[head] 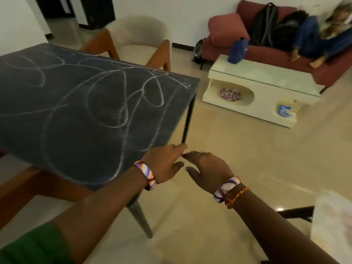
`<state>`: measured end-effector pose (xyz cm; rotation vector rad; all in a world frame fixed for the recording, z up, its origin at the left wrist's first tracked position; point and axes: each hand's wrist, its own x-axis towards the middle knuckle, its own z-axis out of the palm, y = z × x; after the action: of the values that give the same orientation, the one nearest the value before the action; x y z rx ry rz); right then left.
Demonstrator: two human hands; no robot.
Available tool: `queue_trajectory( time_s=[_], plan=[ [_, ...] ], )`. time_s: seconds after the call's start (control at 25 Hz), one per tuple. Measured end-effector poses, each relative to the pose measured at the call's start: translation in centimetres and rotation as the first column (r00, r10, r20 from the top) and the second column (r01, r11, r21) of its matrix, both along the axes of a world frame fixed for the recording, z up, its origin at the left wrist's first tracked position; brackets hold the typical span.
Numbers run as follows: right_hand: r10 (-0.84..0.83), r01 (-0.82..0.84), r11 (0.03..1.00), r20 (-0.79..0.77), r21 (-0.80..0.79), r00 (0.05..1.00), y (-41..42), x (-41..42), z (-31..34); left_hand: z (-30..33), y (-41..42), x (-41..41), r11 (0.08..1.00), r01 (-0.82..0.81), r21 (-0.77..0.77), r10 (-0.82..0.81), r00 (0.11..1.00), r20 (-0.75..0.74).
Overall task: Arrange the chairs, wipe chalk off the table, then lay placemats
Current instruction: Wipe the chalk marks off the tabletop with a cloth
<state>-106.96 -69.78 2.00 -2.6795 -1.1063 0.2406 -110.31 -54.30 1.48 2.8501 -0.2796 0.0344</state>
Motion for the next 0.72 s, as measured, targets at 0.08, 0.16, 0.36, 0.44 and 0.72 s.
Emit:
queue_trajectory(
  time_s=[0.08, 0.16, 0.36, 0.44, 0.72],
  plan=[
    [-0.079, 0.079, 0.997, -0.008, -0.012, 0.997, -5.9, 1.8, -0.8, -0.7, -5.3, 3.2, 0.998, 0.068, -0.012, -0.069, 0.996, -0.057],
    [-0.184, 0.183, 0.982, -0.024, -0.036, 0.983, -12.3, 3.2, -1.8, -1.6, -10.9, 6.2, 0.988, 0.156, -0.005, -0.156, 0.984, -0.092],
    [-0.488, 0.479, 0.872, -0.108, -0.097, 0.866, -26.0, 3.7, -3.7, -3.7, -23.1, 11.2, 0.930, 0.368, -0.011, -0.364, 0.912, -0.192],
    [-0.601, 0.591, 0.799, -0.154, -0.108, 0.784, -30.8, 3.3, -4.7, -4.4, -27.3, 12.7, 0.898, 0.439, -0.006, -0.428, 0.872, -0.236],
    [-0.841, 0.833, 0.524, -0.265, -0.178, 0.472, -46.9, 1.3, -9.7, -8.1, -41.8, 17.3, 0.766, 0.642, 0.021, -0.597, 0.723, -0.348]
  ],
)
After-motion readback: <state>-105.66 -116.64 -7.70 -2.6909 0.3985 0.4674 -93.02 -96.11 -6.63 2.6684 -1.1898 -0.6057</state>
